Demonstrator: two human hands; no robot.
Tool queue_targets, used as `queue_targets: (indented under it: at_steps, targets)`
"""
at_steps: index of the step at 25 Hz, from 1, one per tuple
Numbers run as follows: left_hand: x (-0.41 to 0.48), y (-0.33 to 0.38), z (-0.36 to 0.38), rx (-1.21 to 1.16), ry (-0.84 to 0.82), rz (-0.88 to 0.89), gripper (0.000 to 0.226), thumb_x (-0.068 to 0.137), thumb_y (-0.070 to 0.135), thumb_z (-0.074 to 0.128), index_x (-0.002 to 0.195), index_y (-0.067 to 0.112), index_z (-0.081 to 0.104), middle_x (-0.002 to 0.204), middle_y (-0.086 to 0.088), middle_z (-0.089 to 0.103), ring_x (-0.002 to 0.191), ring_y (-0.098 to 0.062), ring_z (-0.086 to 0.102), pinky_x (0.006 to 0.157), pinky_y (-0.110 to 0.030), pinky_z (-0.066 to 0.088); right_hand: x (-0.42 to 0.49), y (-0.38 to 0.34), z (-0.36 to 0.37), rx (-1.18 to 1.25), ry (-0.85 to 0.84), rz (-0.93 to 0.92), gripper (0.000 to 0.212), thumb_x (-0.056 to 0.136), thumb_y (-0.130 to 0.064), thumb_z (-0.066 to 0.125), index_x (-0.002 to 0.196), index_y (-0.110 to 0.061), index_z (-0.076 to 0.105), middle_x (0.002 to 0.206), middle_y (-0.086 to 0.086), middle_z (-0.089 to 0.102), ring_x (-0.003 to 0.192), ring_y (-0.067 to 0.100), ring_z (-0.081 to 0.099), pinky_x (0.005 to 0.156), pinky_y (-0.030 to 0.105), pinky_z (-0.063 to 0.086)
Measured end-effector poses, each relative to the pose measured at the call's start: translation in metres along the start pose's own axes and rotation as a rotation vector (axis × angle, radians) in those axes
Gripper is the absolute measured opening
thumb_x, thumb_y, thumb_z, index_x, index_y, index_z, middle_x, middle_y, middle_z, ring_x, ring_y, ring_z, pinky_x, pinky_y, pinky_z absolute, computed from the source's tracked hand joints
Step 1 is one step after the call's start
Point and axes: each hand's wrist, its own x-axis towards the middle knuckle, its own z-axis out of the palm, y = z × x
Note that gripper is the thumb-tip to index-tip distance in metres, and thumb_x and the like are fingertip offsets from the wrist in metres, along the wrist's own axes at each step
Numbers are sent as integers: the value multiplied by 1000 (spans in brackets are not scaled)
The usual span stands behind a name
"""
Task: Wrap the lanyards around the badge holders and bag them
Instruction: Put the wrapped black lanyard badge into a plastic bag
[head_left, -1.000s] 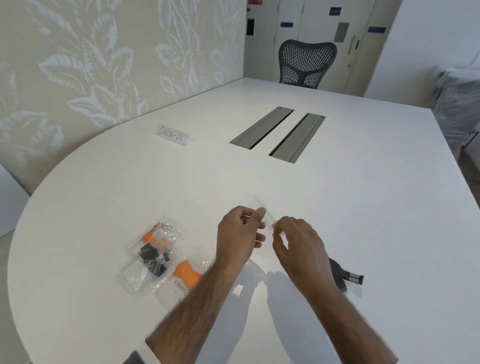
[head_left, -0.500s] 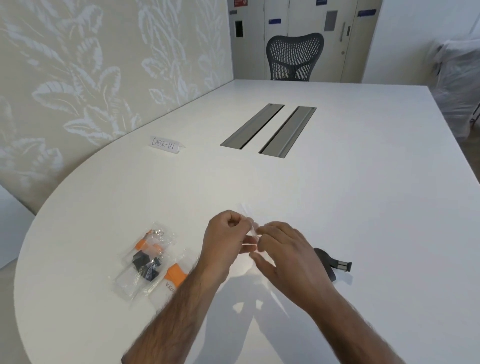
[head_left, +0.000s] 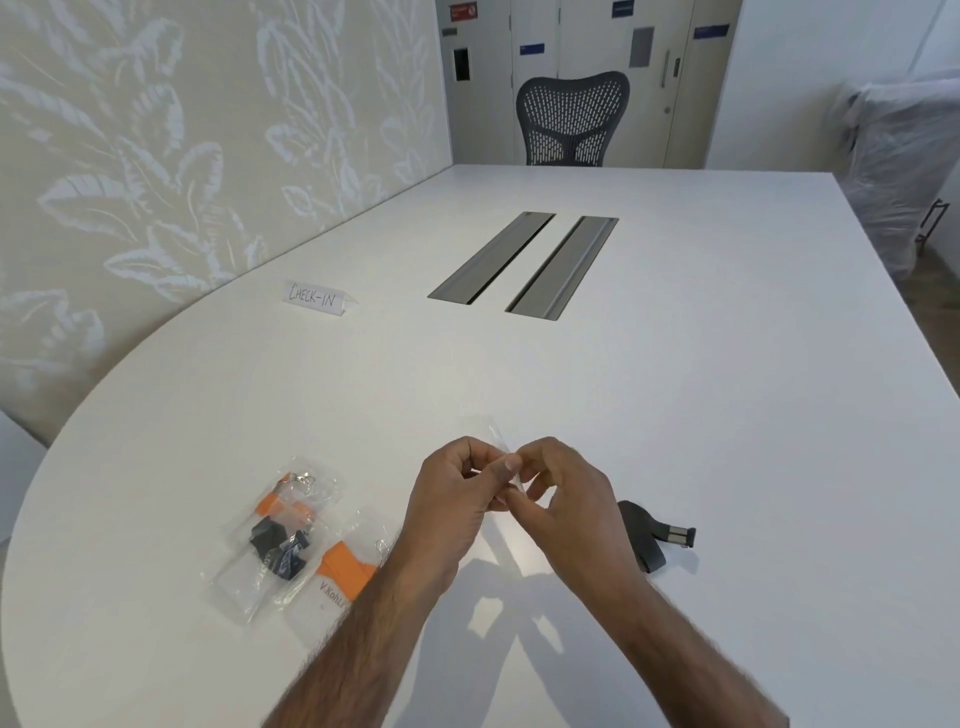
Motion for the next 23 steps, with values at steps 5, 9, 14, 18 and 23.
queue_targets:
  at_steps: [5, 9, 14, 18, 23]
  targets:
    - [0, 4, -1, -48, 8, 23, 20, 93, 19, 74, 90, 0, 70, 83, -18, 76, 76, -24, 73, 81, -39, 63, 3, 0, -1, 104, 23, 5, 13, 97, -20, 63, 90, -28, 71, 81, -15, 72, 78, 6, 68, 67, 24, 54]
    - [1, 7, -5, -57, -16, 8, 21, 91, 18, 75, 89, -2, 70, 77, -11, 75, 72, -19, 72, 82, -38, 63, 7, -1, -6, 196, 14, 69, 18, 98, -15, 59, 82, -19, 66, 72, -6, 70, 66, 6, 66, 62, 24, 52]
    - [1, 7, -6, -99, -23, 17, 18, 93, 15, 74, 95, -2, 69, 77, -12, 73, 73, -21, 71, 79, -33, 63, 5, -4, -12, 244, -108, 102, 6, 91, -23, 71, 88, -25, 65, 80, -10, 71, 72, 1, 63, 62, 15, 47]
    - [2, 9, -6, -125, 16, -5, 8, 92, 12, 74, 94, 6, 80, 80, -12, 77, 74, -20, 73, 77, -31, 62, 5, -5, -9, 107, -55, 33, 12, 88, -31, 75, 95, -29, 65, 89, -14, 70, 87, 1, 65, 64, 13, 45]
    - [5, 7, -5, -16, 76, -2, 9, 89, 13, 77, 84, 5, 78, 71, -5, 74, 64, -13, 67, 80, -38, 61, 3, -10, -4, -20, -28, 9, 26, 83, -40, 78, 96, -34, 57, 88, -15, 63, 85, 2, 61, 66, 18, 47]
